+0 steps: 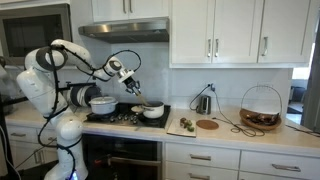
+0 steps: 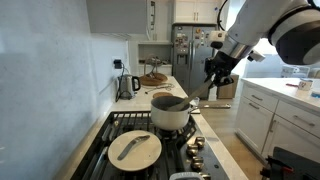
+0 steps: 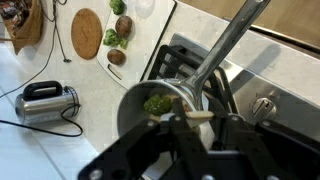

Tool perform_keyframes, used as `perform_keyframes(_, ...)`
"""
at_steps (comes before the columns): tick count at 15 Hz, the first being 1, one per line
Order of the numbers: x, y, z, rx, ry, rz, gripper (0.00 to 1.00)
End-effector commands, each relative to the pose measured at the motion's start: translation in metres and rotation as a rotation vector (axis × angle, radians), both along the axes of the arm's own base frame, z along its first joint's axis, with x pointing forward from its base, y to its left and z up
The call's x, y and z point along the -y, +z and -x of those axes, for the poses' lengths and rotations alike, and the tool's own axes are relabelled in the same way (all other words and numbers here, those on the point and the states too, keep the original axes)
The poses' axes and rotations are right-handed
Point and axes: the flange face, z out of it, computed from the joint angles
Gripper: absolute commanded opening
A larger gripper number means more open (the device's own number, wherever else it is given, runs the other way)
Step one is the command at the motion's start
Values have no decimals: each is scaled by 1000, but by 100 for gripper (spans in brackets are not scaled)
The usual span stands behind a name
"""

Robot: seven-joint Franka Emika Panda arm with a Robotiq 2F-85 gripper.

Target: Remove the lid from the pot and use the spatula to stir the contents inside.

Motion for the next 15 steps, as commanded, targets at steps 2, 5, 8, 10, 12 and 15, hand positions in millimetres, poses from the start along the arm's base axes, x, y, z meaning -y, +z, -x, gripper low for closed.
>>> perform_keyframes(2, 20, 9, 4, 16, -53, 31, 8)
perform_keyframes(5, 28, 12, 0, 21, -80, 38, 8)
perform_keyframes(8, 35, 14, -7, 27, -101, 52, 8)
perform_keyframes(10, 36, 14, -11, 27, -110, 57, 8)
perform_keyframes(12, 34, 13, -15, 27, -115, 57, 8)
perform_keyframes(15, 27, 10, -20, 32, -114, 60, 8)
